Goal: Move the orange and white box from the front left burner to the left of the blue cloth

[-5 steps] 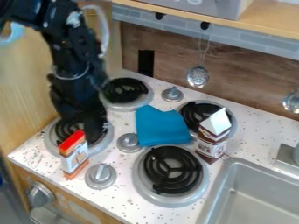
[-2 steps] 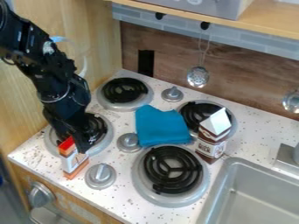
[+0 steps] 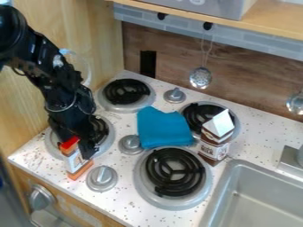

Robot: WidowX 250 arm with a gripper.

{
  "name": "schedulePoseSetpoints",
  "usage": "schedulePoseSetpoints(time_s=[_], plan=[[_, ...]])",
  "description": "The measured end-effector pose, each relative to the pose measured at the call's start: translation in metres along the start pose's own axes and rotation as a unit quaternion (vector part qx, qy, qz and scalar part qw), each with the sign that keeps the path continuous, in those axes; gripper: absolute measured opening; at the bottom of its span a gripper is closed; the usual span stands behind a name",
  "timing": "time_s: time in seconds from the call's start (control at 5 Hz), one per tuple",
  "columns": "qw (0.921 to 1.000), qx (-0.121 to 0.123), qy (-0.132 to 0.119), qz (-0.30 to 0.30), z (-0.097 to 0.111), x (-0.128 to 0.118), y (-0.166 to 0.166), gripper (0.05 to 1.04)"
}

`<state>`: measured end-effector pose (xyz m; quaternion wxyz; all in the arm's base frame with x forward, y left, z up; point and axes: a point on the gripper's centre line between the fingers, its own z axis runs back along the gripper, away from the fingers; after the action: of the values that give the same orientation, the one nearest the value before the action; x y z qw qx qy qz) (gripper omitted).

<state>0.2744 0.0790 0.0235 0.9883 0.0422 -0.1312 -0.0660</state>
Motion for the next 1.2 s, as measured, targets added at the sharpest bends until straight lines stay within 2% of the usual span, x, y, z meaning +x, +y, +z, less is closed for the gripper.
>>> schedulePoseSetpoints(time_s=[0.4,0.8,1.0,1.2], plan=[[0.9996,-0.008,0.027,-0.010,-0.024,-0.005,0.000,0.963],[0.9996,-0.001,0.026,-0.007,-0.028,-0.005,0.002,0.419],[0.9997,0.000,0.024,-0.011,-0.028,-0.005,0.002,0.406],[0.9997,-0.018,0.014,0.006,-0.014,0.000,-0.003,0.406]])
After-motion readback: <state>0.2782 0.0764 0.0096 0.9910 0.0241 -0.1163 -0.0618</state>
